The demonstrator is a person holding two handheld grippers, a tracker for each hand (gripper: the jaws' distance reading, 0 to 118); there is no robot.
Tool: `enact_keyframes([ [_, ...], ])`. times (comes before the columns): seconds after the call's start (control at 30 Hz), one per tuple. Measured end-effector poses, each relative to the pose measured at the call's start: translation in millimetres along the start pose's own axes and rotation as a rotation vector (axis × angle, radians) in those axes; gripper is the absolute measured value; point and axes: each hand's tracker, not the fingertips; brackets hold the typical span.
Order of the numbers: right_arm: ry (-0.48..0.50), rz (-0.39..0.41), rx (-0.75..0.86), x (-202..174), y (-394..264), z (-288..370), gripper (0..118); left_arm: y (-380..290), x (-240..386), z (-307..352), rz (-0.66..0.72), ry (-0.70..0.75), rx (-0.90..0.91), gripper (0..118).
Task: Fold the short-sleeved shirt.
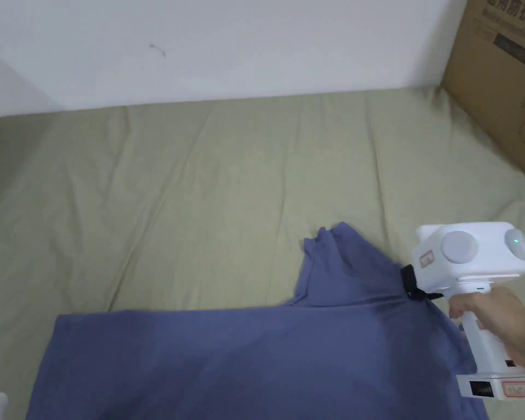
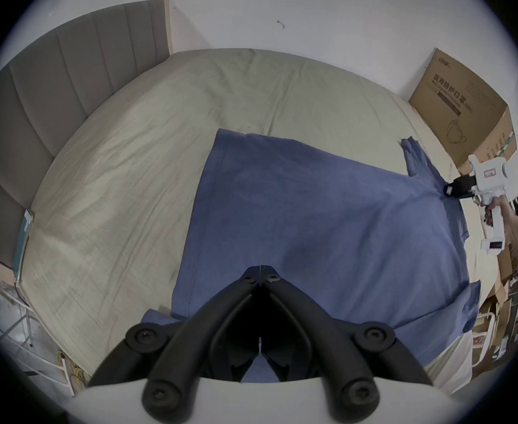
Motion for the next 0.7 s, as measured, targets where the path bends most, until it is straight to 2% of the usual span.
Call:
enact_keyframes([
  [0.13, 0.029, -0.043, 0.007, 6.7, 2.6, 9.3, 2, 36.7, -3.3, -7.4, 0.01, -0.002, 0.061, 2],
  [0.17, 0.03, -0.045, 0.009, 6.0, 1.9, 10.5, 2, 50.8, -4.7, -14.3, 0.028, -0.022, 0.07, 17],
  [0.2, 0.029, -0.04, 0.011, 5.1, 1.5, 10.6, 2, 65.6, -5.7, -23.3, 0.055, -0.026, 0.066, 57],
  [0.23, 0.026, -0.034, 0.013, 4.4, 1.1, 10.2, 2, 83.9, -7.3, -40.1, 0.077, -0.042, 0.038, 90],
  [0.27, 0.023, -0.031, 0.01, 3.3, 2.2, 8.3, 2, 101.5, -8.0, -59.1, 0.087, -0.05, 0.008, 111],
  [0.3, 0.022, -0.03, 0.007, 2.9, 2.2, 7.1, 2, 113.6, -8.8, -72.5, 0.096, -0.058, 0.016, 117],
  [0.37, 0.019, -0.037, 0.001, 2.3, 1.8, 5.9, 2, 141.9, -5.8, -104.6, 0.105, -0.018, 0.017, 108],
  [0.47, 0.018, -0.044, -0.004, 1.4, 2.5, 3.7, 2, 160.2, -9.2, -150.4, 0.066, 0.061, -0.091, 101],
  [0.5, 0.019, -0.047, -0.005, 1.3, 2.4, 3.1, 2, 160.4, -11.4, -163.0, 0.054, 0.058, -0.128, 82],
  [0.53, 0.018, -0.053, -0.007, 1.5, 2.8, 1.0, 2, 156.4, -12.4, -172.8, 0.056, 0.07, -0.189, 80],
  [0.57, 0.017, -0.055, -0.007, 1.0, 2.7, 0.4, 2, 150.8, -7.5, -169.5, 0.007, 0.114, -0.141, 78],
  [0.6, 0.014, -0.053, -0.006, 0.2, 2.8, 0.2, 2, 149.3, -3.6, -160.8, -0.034, 0.106, -0.114, 62],
  [0.63, 0.012, -0.049, -0.007, -0.6, 3.1, 0.8, 2, 150.7, 0.0, -154.5, -0.024, 0.111, -0.11, 43],
  [0.67, 0.011, -0.043, -0.005, -1.1, 4.0, 2.1, 2, 152.2, 3.2, -148.7, -0.063, 0.133, -0.101, 18],
  [0.7, 0.01, -0.044, -0.002, -0.9, 4.0, 5.2, 2, 152.9, 4.5, -143.5, -0.088, 0.131, -0.085, 3],
])
